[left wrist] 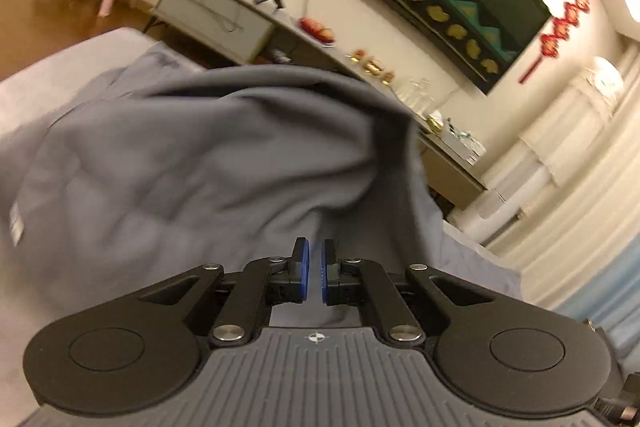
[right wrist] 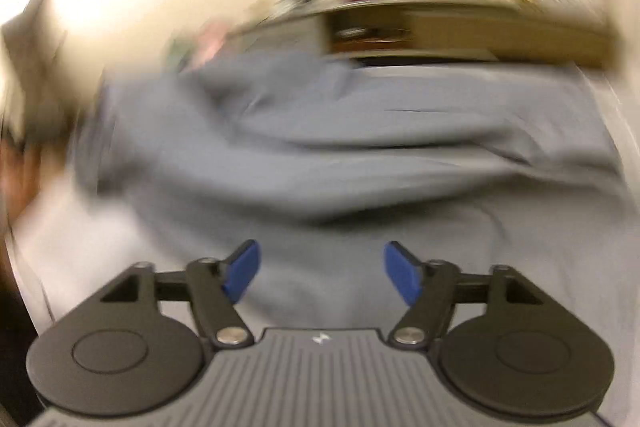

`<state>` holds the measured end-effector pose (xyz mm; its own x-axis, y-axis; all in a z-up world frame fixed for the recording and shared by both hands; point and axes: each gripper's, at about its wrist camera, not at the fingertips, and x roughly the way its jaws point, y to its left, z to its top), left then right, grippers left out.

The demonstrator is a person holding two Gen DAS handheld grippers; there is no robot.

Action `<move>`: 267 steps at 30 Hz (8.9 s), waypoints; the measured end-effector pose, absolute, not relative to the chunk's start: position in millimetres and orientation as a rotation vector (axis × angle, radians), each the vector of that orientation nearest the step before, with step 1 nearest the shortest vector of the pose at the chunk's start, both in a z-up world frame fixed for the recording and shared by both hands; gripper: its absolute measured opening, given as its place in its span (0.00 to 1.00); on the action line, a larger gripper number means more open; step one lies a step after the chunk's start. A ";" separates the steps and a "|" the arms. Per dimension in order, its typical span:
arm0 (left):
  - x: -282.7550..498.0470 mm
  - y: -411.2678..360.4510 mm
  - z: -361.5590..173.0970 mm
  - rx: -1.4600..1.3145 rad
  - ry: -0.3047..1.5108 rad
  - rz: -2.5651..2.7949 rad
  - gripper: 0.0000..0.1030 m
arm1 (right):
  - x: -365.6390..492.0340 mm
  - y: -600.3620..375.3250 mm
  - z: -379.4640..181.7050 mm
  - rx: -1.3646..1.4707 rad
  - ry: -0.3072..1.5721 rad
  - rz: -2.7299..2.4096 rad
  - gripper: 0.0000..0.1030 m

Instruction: Fold clothes

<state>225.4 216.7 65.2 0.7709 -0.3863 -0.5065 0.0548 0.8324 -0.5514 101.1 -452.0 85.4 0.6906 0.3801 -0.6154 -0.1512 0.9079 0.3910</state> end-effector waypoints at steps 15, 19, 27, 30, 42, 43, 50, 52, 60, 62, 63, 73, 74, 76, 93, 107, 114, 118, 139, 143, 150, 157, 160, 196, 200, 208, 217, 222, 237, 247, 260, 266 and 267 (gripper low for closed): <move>340.5 105.2 94.4 -0.387 0.866 -0.218 0.14 | 209.5 -522.1 32.5 0.854 0.959 -0.166 0.05; 373.8 135.3 116.3 -0.576 0.748 -0.217 0.00 | 218.4 -513.9 83.1 0.795 0.765 -0.117 0.01; 213.0 195.8 174.5 -0.619 0.406 -0.501 0.00 | 57.7 -525.3 174.7 0.786 0.358 0.049 0.01; 179.0 179.0 93.5 -0.568 0.677 -0.436 0.00 | 32.5 -531.3 121.4 0.809 0.502 -0.087 0.01; 160.1 155.7 30.5 -0.407 0.847 -0.316 0.19 | 32.4 -559.0 32.4 0.849 0.743 -0.511 0.16; 159.1 154.2 31.7 -0.401 0.849 -0.298 0.19 | 32.3 -561.9 29.4 0.849 0.757 -0.528 0.08; 114.9 154.2 76.7 -0.487 0.730 -0.317 0.54 | 4.0 -532.6 69.6 0.694 0.653 -0.622 0.34; 102.2 171.0 89.2 -0.541 0.693 -0.313 0.55 | 2.9 -498.0 83.3 0.618 0.604 -0.558 0.36; 158.1 276.7 97.4 -0.750 0.659 -0.015 0.70 | 32.0 -277.1 131.6 0.201 0.551 0.045 0.54; 188.9 293.6 84.8 -0.772 0.705 0.067 0.70 | 44.4 -196.0 135.1 0.044 0.541 0.248 0.67; 199.3 301.0 80.6 -0.775 0.702 0.085 0.70 | 50.1 -155.4 134.4 -0.049 0.533 0.334 0.68; 209.6 351.8 20.3 -0.887 0.737 -0.038 0.73 | 117.5 45.2 92.3 -0.663 0.555 0.578 0.04; 205.8 355.3 18.9 -0.909 0.724 -0.055 0.74 | 129.5 35.6 101.1 -0.591 0.571 0.575 0.04; 199.2 354.9 17.5 -0.889 0.715 -0.082 0.77 | 153.7 16.3 118.8 -0.448 0.603 0.568 0.04; 232.7 301.0 7.1 -0.745 0.741 -0.241 0.25 | 252.0 -86.3 151.2 0.373 0.797 0.609 0.04; 246.5 360.2 63.3 -0.601 0.464 -0.008 0.33 | 248.2 -76.1 126.4 0.386 0.822 0.741 0.07; 211.9 393.0 48.1 -0.799 0.511 0.104 0.59 | 242.8 -37.4 101.4 0.284 0.901 0.830 0.22; 212.2 370.5 53.9 -0.760 0.540 0.005 0.83 | 241.7 -33.7 96.6 0.291 0.916 0.818 0.27; 188.3 424.7 48.1 -0.955 0.456 0.099 0.84 | 283.1 225.3 85.6 -0.986 0.729 0.731 0.02; 180.5 428.3 59.7 -0.952 0.373 -0.022 0.84 | 339.2 171.8 172.0 -0.365 0.792 0.774 0.01; 190.1 402.6 73.6 -0.971 0.300 -0.287 0.86 | 357.4 71.4 205.5 0.454 0.924 1.047 0.02; 182.0 410.5 55.5 -1.019 0.390 -0.195 0.86 | 315.2 78.6 142.0 0.367 1.109 0.988 0.33; 177.4 409.2 50.9 -0.990 0.452 -0.159 0.86 | 299.4 32.0 143.5 0.332 0.998 0.851 0.38; 206.8 393.1 71.0 -0.865 0.507 -0.070 0.96 | 125.7 -130.8 39.4 -0.050 0.866 0.497 0.54; 215.7 376.8 62.6 -0.811 0.676 -0.015 0.96 | 127.0 -105.0 40.4 -0.114 0.865 0.532 0.62; 264.4 322.3 82.0 -0.588 0.806 -0.026 0.39 | 118.3 -110.1 39.4 -0.182 0.866 0.460 0.63; 125.8 367.8 190.7 -0.694 0.076 -0.321 0.00 | 121.1 -132.1 39.7 -0.112 0.864 0.430 0.63; 99.4 421.8 83.1 -0.864 0.461 0.107 0.00 | 123.1 -142.0 40.5 -0.067 0.862 0.420 0.72; 257.6 274.0 68.8 -0.365 0.916 0.132 0.07 | 116.7 -144.2 42.4 -0.066 0.878 0.414 0.75; 101.0 353.5 121.3 -0.719 0.345 -0.082 0.00 | 118.2 -190.2 41.4 0.020 0.847 0.325 0.74; 101.4 383.3 24.2 -0.756 0.697 0.333 0.48 | 77.6 -317.2 65.7 0.151 0.793 0.046 0.73; 116.4 370.3 21.5 -0.700 0.704 0.328 0.48 | 23.1 -453.6 67.0 0.345 0.745 -0.436 0.73; 117.5 370.9 20.8 -0.702 0.704 0.325 0.48 | 15.2 -471.1 64.6 0.373 0.742 -0.494 0.73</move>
<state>117.5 370.9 20.8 0.7259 0.0434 -0.6864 -0.4941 0.7272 -0.4765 15.2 -471.1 64.6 0.6325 -0.2928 -0.7171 0.5489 0.8226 0.1483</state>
